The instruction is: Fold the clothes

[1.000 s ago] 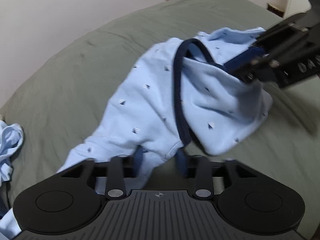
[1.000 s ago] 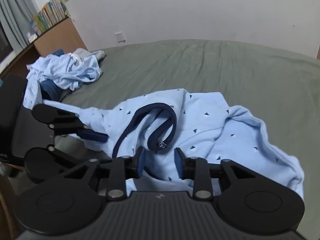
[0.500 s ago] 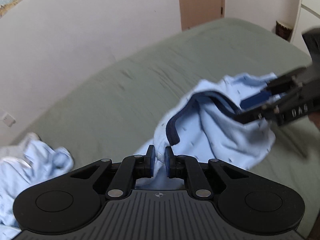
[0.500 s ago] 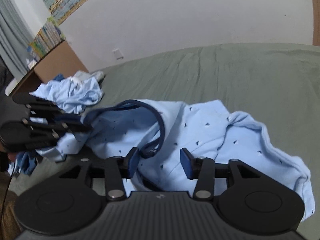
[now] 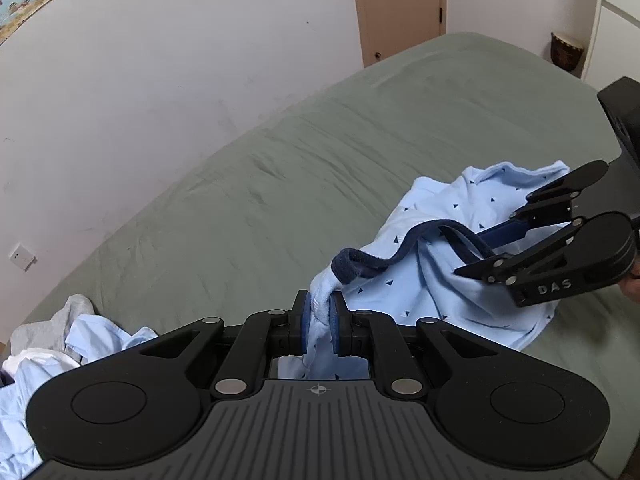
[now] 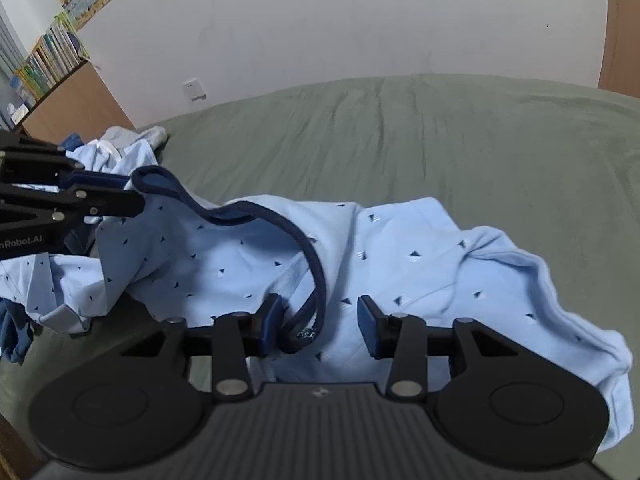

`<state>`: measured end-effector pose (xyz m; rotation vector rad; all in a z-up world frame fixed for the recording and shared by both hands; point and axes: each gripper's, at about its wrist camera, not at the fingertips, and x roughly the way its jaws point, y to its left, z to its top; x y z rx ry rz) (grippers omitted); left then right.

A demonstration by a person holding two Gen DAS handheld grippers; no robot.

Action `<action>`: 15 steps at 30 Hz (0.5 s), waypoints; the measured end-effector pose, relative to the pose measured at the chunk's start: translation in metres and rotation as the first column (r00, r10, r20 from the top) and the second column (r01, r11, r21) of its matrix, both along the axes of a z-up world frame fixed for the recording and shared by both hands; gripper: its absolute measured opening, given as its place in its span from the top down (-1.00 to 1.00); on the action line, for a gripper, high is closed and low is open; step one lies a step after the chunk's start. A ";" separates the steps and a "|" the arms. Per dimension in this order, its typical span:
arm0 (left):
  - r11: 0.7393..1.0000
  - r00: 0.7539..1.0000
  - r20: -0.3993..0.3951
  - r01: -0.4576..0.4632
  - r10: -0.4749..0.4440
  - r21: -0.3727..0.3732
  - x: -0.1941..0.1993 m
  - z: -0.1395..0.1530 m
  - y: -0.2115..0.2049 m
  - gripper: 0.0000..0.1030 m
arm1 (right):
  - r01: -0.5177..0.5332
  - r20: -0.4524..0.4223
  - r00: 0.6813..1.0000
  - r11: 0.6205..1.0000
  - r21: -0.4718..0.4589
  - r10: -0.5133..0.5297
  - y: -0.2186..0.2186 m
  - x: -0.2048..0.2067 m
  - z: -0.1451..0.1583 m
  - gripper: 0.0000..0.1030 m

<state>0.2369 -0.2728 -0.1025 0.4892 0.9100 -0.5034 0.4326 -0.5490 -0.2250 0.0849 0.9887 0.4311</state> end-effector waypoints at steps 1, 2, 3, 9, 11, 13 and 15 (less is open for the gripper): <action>1.000 1.000 -0.001 0.004 -0.004 0.003 0.000 -0.001 -0.001 0.81 | -0.001 -0.004 1.000 1.000 -0.007 0.001 0.002 0.000 0.000 0.19; 1.000 1.000 -0.001 0.007 -0.007 0.006 0.000 -0.001 -0.001 0.81 | 0.002 -0.022 1.000 1.000 -0.026 -0.002 0.004 0.002 -0.003 0.17; 1.000 1.000 -0.002 0.009 -0.009 0.007 0.000 0.000 -0.001 0.81 | 0.002 -0.047 0.999 0.999 -0.046 -0.004 0.005 0.003 -0.005 0.14; 1.000 1.000 -0.012 0.028 -0.028 0.007 -0.004 0.000 -0.003 0.81 | 0.001 -0.062 0.998 0.995 -0.104 -0.008 0.005 0.002 0.008 0.87; 0.999 0.999 -0.010 0.037 -0.037 0.005 -0.008 0.004 -0.003 0.81 | 0.004 -0.036 0.999 0.996 -0.092 -0.007 -0.003 -0.002 0.024 0.87; 0.999 0.999 -0.004 0.044 -0.044 0.006 -0.011 0.008 -0.004 0.81 | 0.009 -0.004 1.000 0.996 -0.087 -0.010 -0.012 -0.006 0.042 0.87; 0.999 0.999 0.012 0.047 -0.047 0.001 -0.015 0.016 -0.006 0.82 | 0.024 0.040 0.999 0.994 -0.104 -0.020 -0.022 -0.009 0.061 0.87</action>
